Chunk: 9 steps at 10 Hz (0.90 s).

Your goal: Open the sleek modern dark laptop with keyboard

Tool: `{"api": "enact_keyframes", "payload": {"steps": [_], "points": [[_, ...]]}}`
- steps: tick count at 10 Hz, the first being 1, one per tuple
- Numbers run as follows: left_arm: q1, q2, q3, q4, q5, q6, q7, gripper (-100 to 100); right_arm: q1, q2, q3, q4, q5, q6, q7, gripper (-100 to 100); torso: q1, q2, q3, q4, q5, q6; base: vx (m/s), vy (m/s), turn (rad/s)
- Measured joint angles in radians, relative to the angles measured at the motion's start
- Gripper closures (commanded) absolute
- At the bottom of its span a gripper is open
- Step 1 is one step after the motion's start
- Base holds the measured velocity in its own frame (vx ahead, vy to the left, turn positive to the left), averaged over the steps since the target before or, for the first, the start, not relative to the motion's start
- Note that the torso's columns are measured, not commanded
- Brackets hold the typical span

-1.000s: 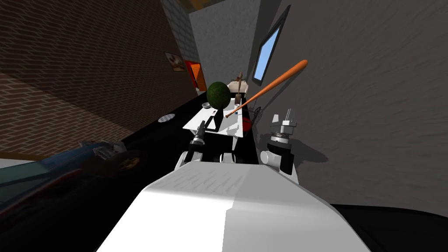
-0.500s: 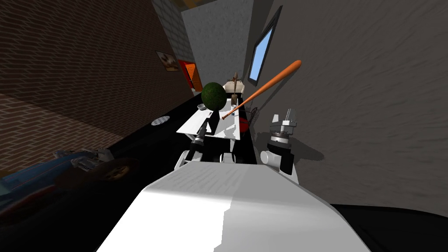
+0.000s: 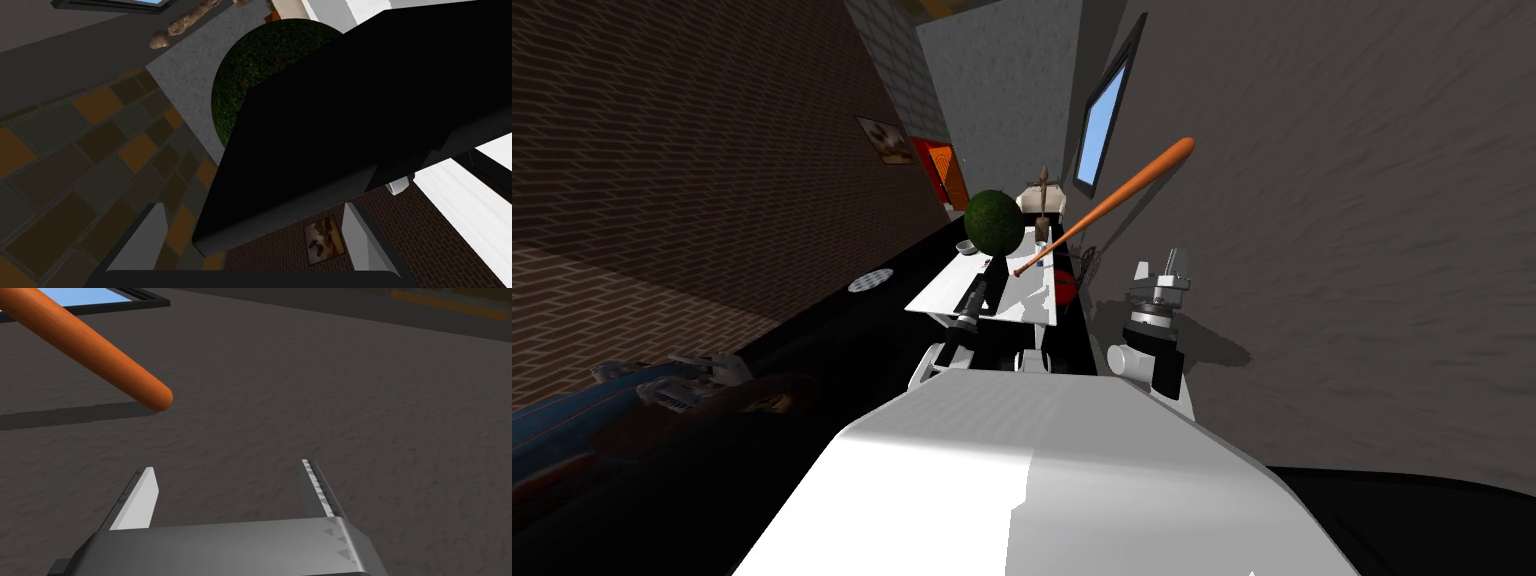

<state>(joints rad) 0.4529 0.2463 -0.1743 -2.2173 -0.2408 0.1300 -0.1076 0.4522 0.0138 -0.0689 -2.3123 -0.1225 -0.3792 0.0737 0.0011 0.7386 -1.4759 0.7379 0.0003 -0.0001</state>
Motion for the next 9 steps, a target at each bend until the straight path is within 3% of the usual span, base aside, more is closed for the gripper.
{"api": "enact_keyframes", "payload": {"steps": [2, 9], "points": [[-0.003, -0.007, 0.002, 0.004, 0.011, -0.001, 0.005, 100, 0.000, 0.000, 0.000, 0.000, 0.000, 0.000, 0.000, 0, 0.005, 0.002, 0.002, 0.000, 0.005, 0.001, 0.008, 0.108, 0.037], [-0.017, -0.095, -0.023, 0.039, 0.135, -0.007, 0.128, 100, 0.000, 0.000, 0.000, 0.000, 0.000, 0.000, 0.000, 0, 0.000, 0.000, 0.000, 0.001, 0.001, 0.001, -0.003, 0.105, 0.013]]}}
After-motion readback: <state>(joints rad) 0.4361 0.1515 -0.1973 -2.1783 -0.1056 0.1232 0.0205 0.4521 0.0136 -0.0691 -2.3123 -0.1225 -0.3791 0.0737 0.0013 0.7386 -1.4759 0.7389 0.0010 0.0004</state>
